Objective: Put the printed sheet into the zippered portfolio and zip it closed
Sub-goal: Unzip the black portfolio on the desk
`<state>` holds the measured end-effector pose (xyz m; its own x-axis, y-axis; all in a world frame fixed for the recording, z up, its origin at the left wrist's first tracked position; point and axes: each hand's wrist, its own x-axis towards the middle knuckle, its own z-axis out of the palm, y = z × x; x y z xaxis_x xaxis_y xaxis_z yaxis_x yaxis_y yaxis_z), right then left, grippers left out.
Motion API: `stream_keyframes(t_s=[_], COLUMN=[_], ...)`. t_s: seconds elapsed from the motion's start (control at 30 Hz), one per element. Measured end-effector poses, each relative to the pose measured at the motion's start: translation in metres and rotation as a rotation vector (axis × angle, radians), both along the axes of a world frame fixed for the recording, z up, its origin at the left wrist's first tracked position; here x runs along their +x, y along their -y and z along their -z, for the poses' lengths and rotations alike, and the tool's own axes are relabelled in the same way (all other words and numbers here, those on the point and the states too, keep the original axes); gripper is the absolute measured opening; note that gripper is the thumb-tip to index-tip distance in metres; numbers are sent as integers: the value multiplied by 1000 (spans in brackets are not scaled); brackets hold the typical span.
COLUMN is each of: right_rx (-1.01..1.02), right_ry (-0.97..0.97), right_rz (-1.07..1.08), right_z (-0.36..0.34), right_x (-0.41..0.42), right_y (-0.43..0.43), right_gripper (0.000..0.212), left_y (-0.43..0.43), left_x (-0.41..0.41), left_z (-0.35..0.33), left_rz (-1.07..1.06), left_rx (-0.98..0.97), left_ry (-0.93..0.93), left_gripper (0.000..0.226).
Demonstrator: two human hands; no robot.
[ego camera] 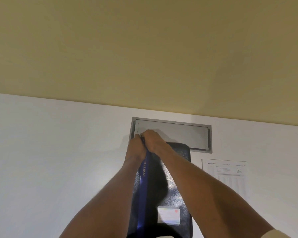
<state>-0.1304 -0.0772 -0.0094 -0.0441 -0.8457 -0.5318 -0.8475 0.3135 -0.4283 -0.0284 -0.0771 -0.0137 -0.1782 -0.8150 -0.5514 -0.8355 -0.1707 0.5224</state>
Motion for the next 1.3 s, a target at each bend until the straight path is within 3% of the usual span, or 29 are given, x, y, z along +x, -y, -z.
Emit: stream_keyframes(t_s=[0.27, 0.8, 0.9, 1.07, 1.3], right_rx=[38, 39, 81, 23, -182], right_ry=[183, 242, 178, 30, -219], right_rz=[159, 49, 65, -208, -556], right_z=[-7, 3, 4, 7, 10], right_x=[-4, -22, -24, -28, -65], right_y=[13, 10, 10, 11, -3], right_gripper=[24, 20, 23, 12, 14], left_y=[-5, -2, -2, -2, 0], left_x=[2, 12, 11, 9, 10], left_z=[-8, 2, 4, 6, 11], left_rz=[-2, 31, 18, 13, 19], left_rx=[-2, -18, -16, -23, -46], left_ry=[-53, -97, -124, -139, -132], left_gripper=[20, 16, 14, 8, 10])
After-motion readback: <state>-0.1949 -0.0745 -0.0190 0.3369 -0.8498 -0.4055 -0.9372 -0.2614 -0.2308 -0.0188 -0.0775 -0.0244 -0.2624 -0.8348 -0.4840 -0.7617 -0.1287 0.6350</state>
